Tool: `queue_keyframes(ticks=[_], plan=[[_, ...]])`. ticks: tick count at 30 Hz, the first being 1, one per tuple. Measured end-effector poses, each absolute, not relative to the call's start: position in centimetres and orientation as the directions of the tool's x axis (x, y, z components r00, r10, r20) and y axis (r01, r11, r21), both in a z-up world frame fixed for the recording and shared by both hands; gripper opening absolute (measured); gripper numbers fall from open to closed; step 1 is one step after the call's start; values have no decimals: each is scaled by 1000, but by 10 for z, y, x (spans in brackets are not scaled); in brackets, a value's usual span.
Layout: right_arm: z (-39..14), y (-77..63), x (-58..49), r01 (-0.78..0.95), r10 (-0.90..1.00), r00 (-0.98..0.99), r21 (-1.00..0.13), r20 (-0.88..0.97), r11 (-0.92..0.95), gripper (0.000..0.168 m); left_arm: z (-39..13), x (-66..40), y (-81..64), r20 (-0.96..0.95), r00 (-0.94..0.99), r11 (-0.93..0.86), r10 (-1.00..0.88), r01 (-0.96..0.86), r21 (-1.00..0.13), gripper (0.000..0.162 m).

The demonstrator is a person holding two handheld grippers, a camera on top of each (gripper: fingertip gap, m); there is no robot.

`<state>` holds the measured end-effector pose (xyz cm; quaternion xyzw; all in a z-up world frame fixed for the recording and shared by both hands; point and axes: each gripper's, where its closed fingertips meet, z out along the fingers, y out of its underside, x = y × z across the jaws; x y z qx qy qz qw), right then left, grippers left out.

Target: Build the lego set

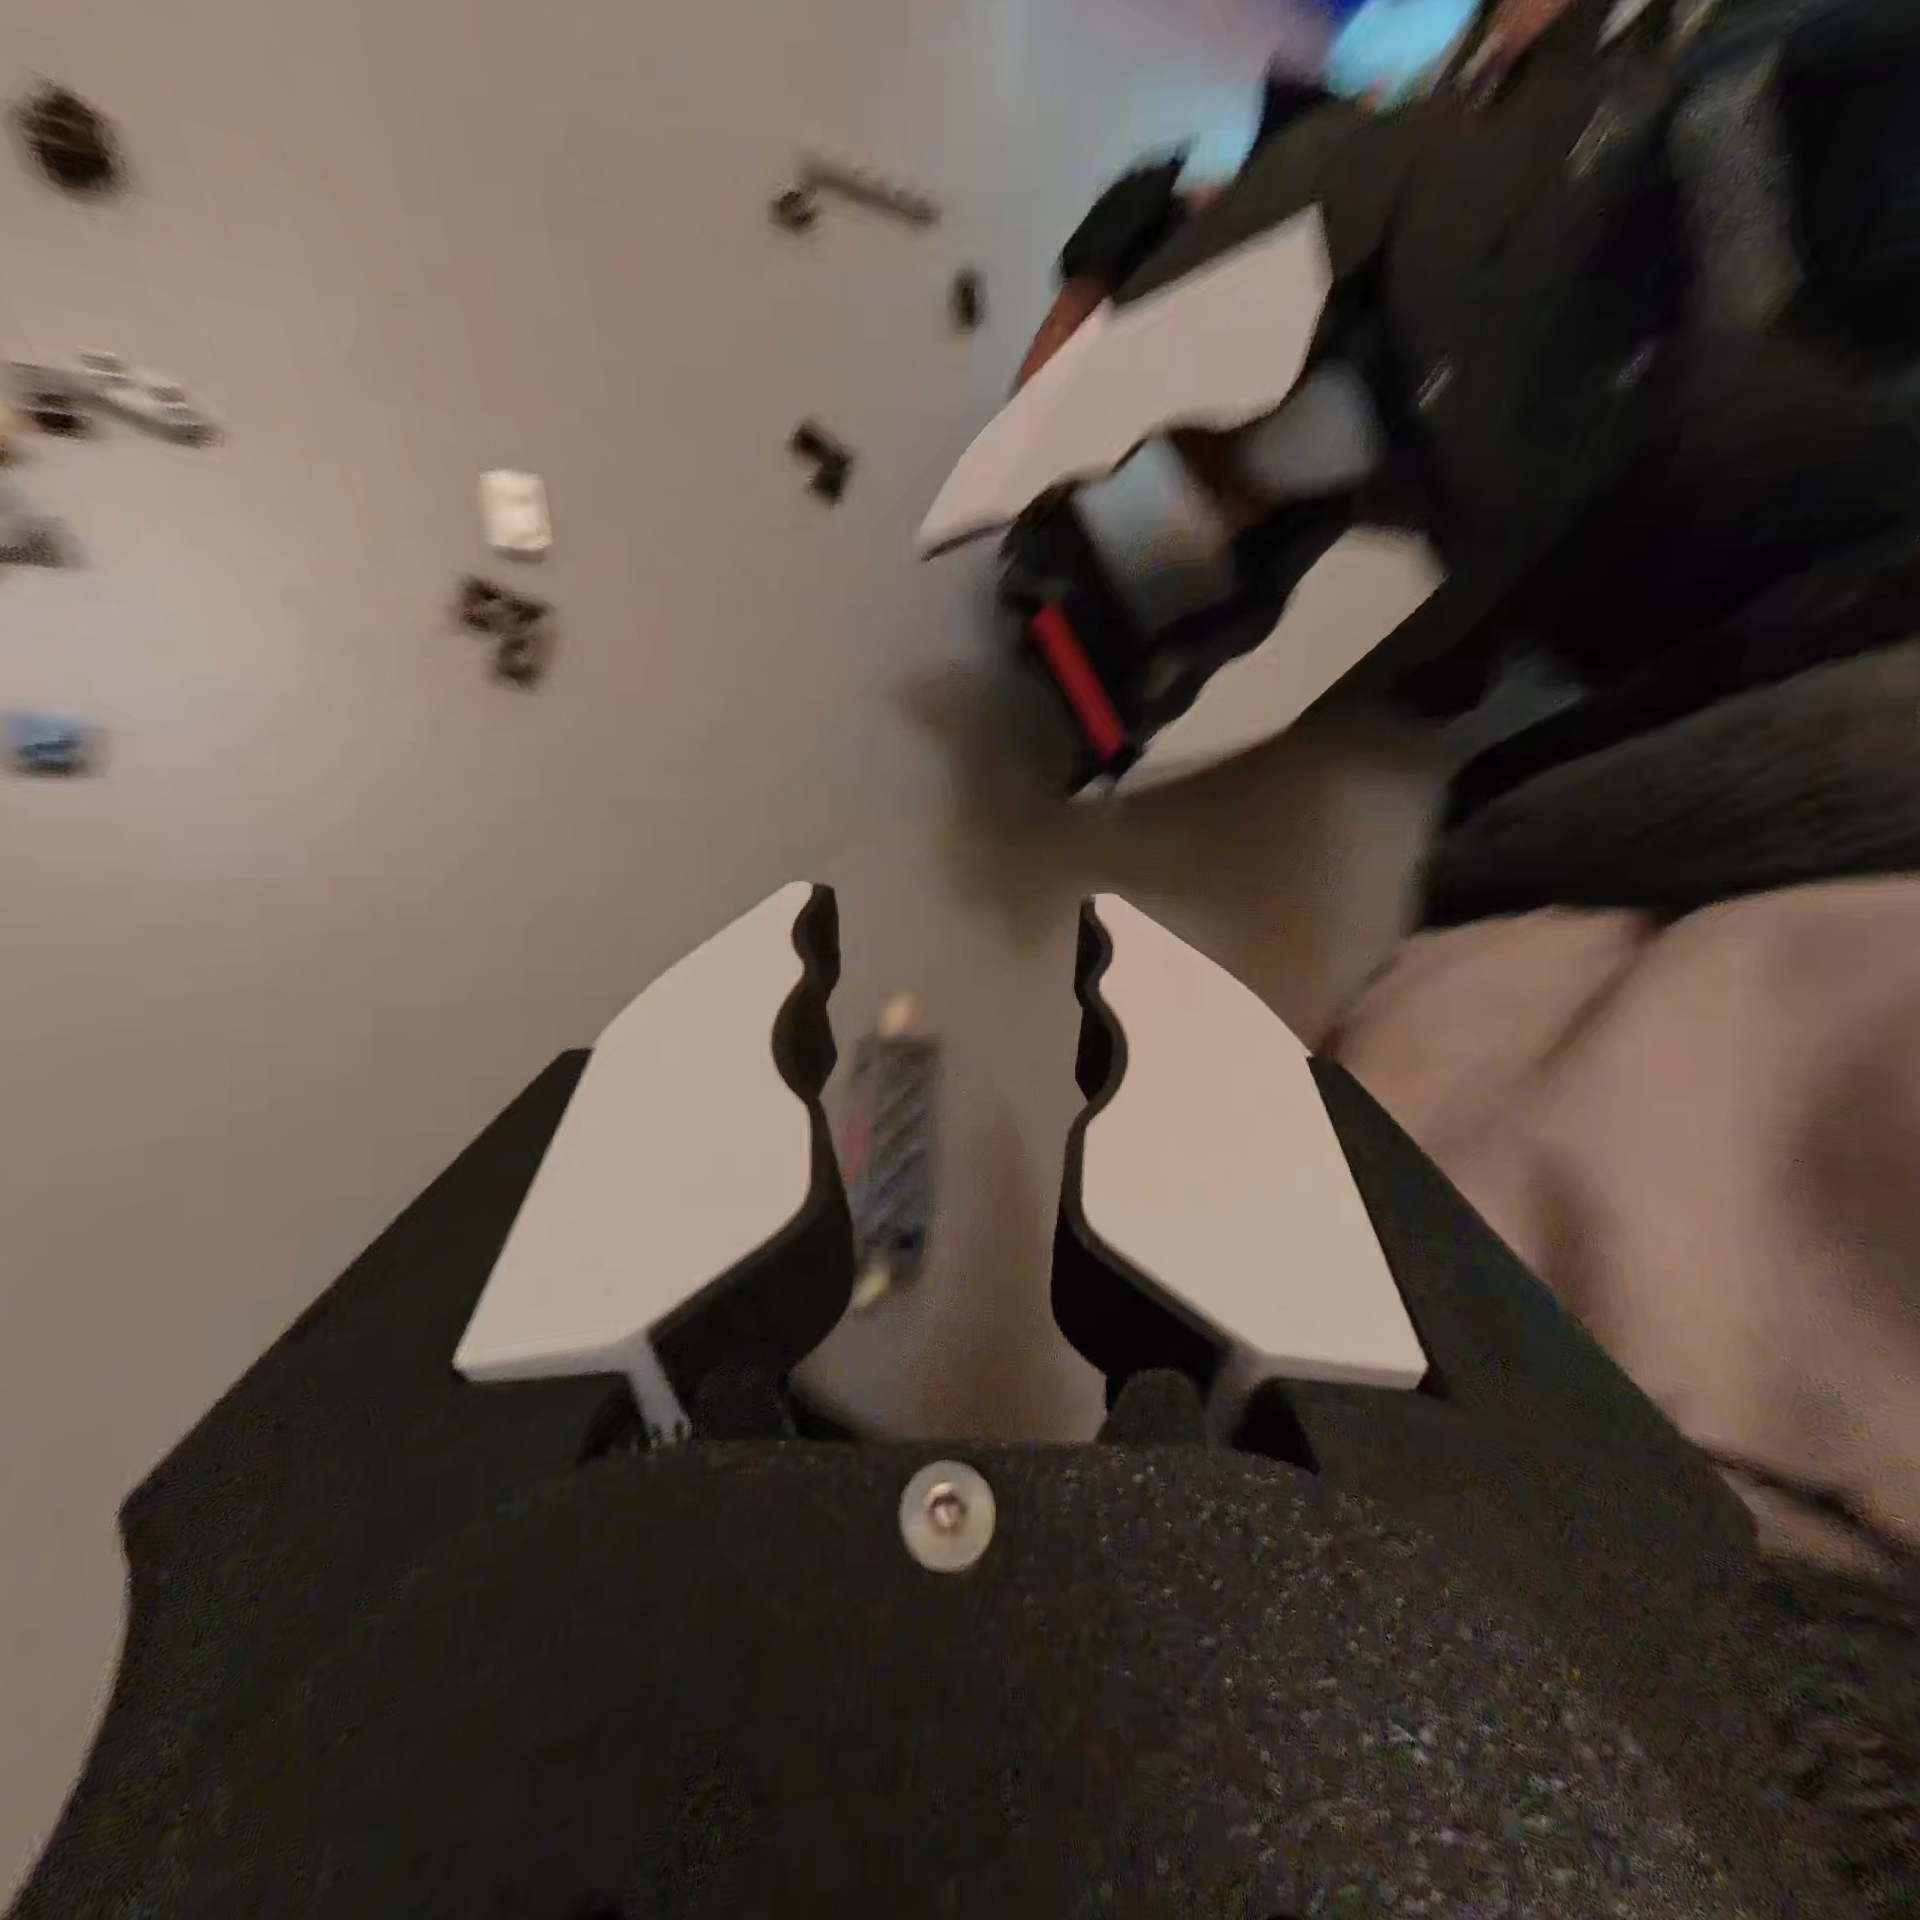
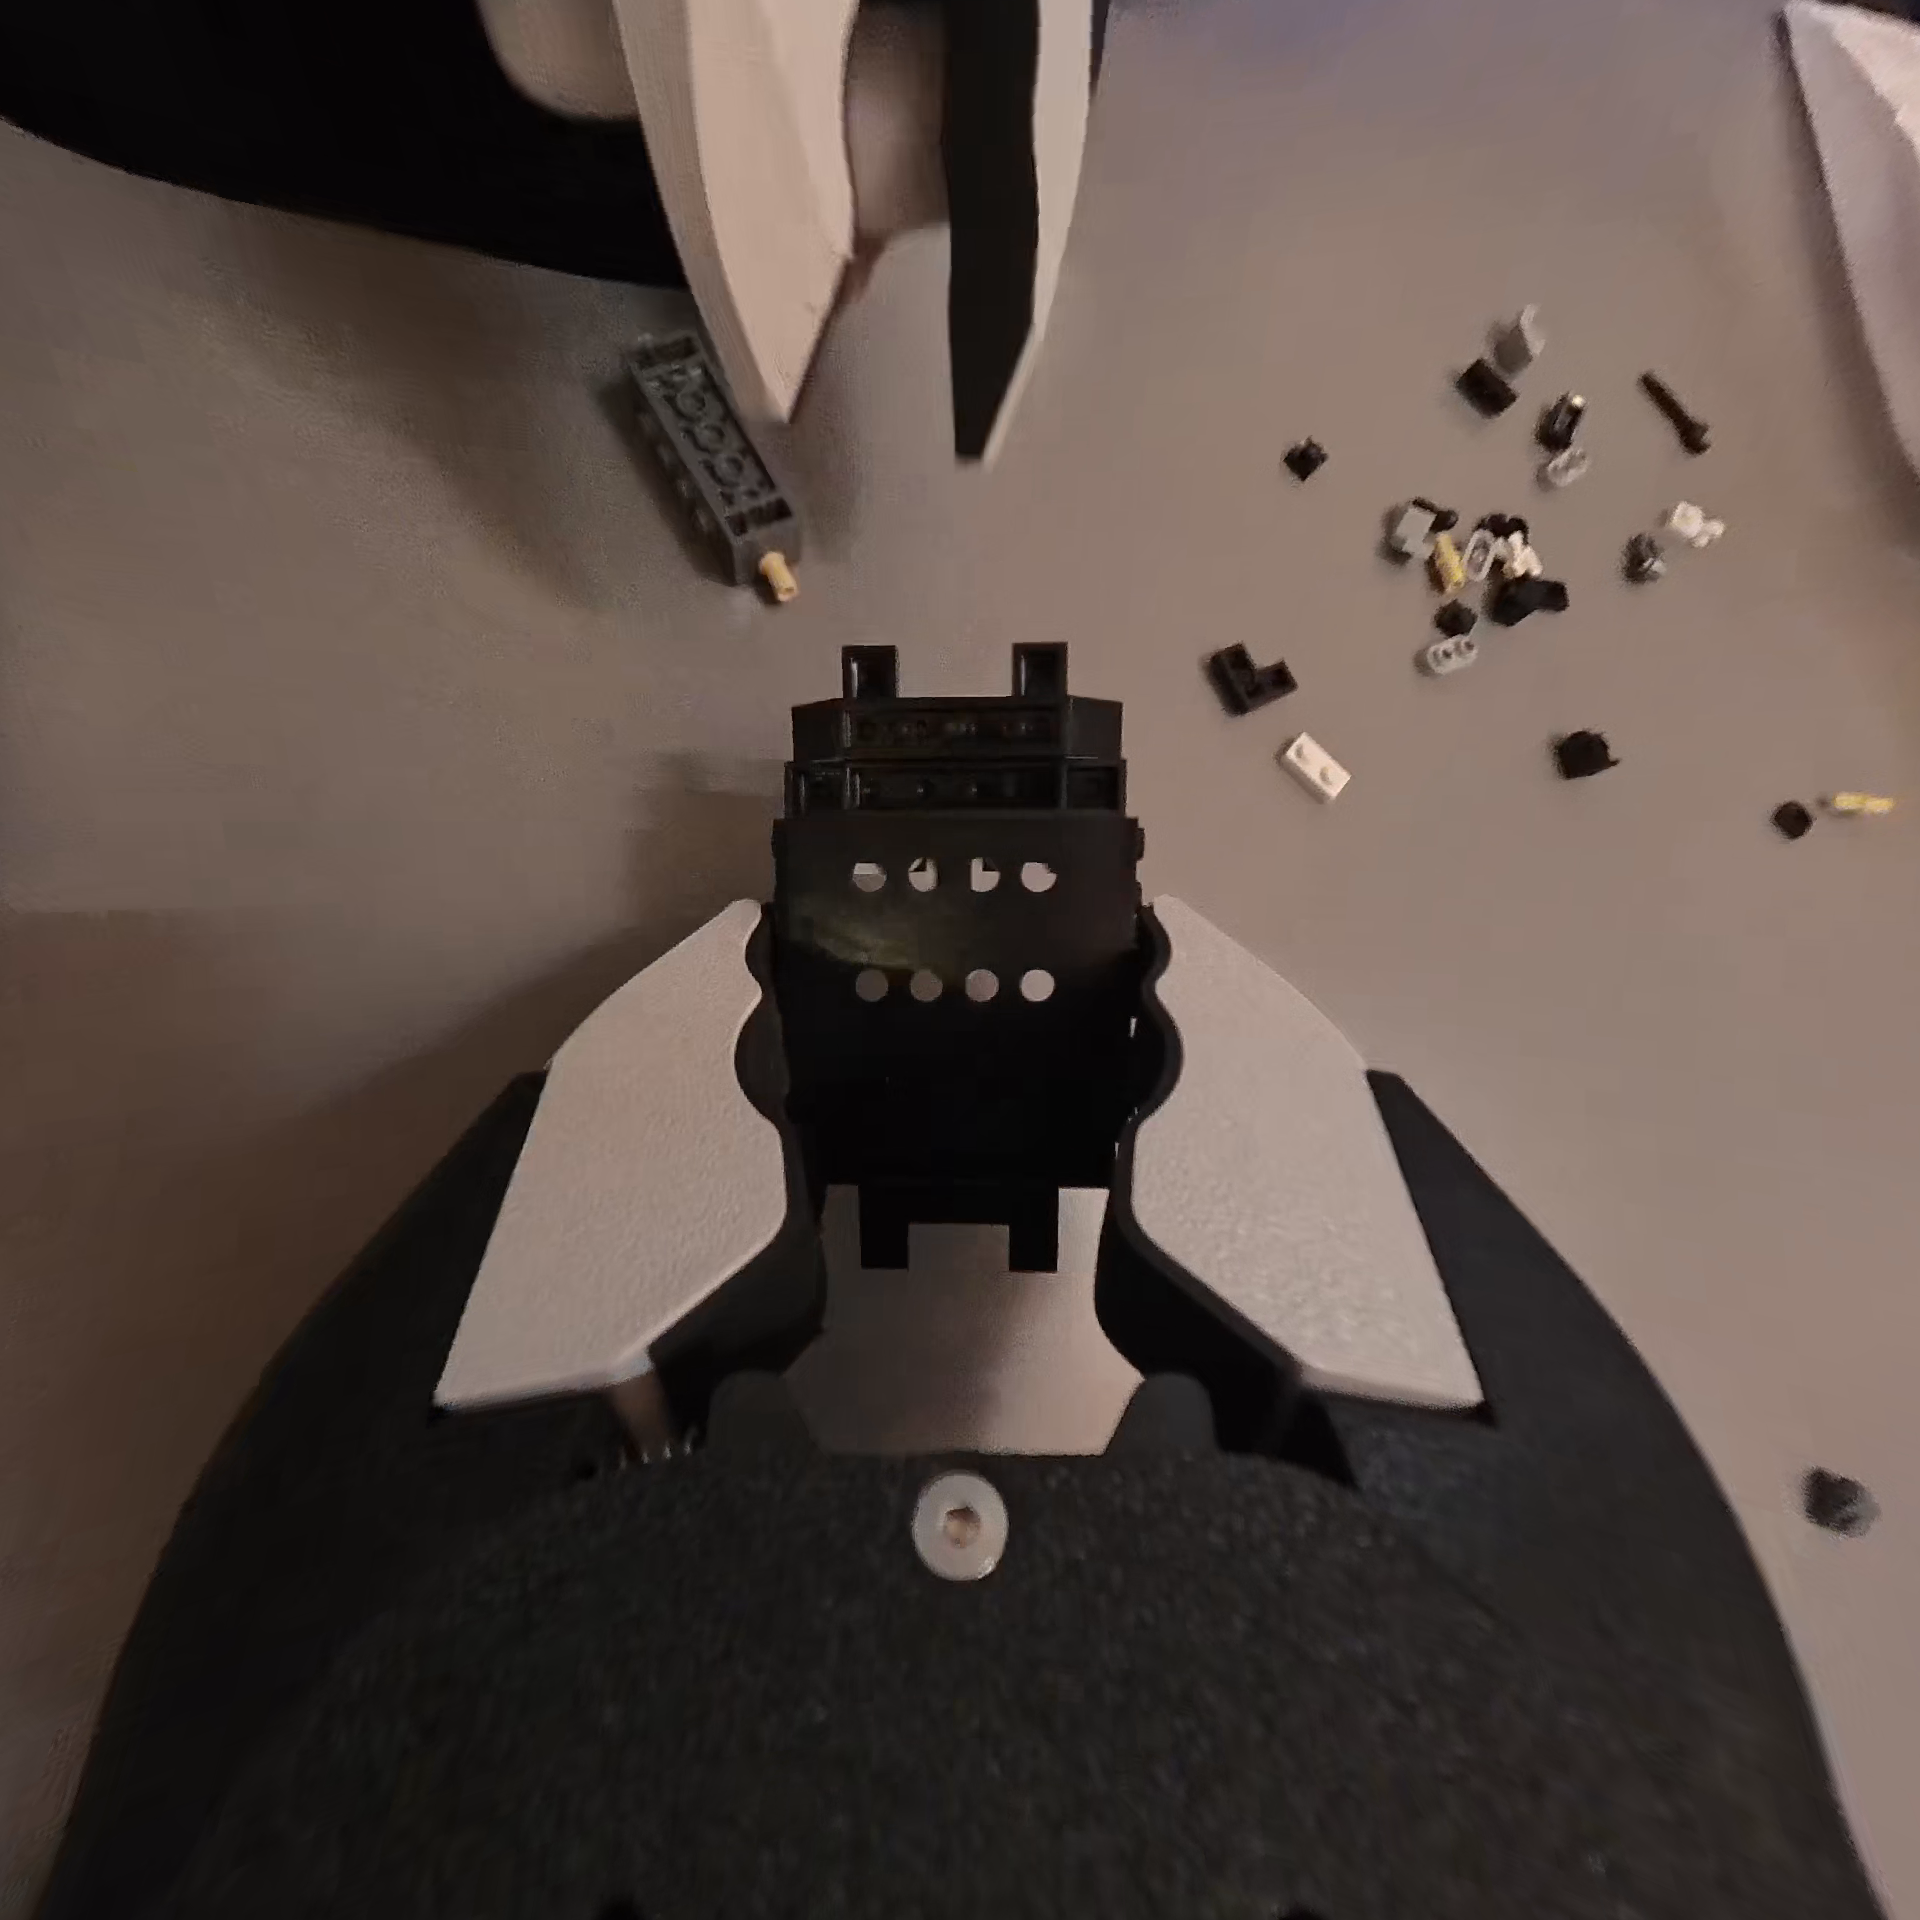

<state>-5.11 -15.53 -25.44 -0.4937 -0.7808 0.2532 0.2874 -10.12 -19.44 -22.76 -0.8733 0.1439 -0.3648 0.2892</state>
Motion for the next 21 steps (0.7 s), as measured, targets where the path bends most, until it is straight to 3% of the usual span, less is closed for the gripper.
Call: queue_keyframes(ticks=[4,8,14,17,21], plan=[[-257,-154,-52,637,923,-340,-679,178,365,64,-261,-135,-220,253,795,-772,-551,-371,-516,44],[-260,-158,-56,632,918,-354,-679,177,374,64,-269,-127,-233,250,769,-775,-588,-448,-445,39],[-263,-157,-51,658,929,-345,-670,135,342,64,-279,-119,-232,177,752,-747,-635,-539,-389,19],[-264,-158,-50,664,933,-340,-673,115,325,64,-278,-116,-223,213,769,-768,-603,-487,-417,18],[-259,-159,-48,661,941,-331,-697,63,279,64,-249,-101,-205,594,690,-869,-414,-105,-484,18]])
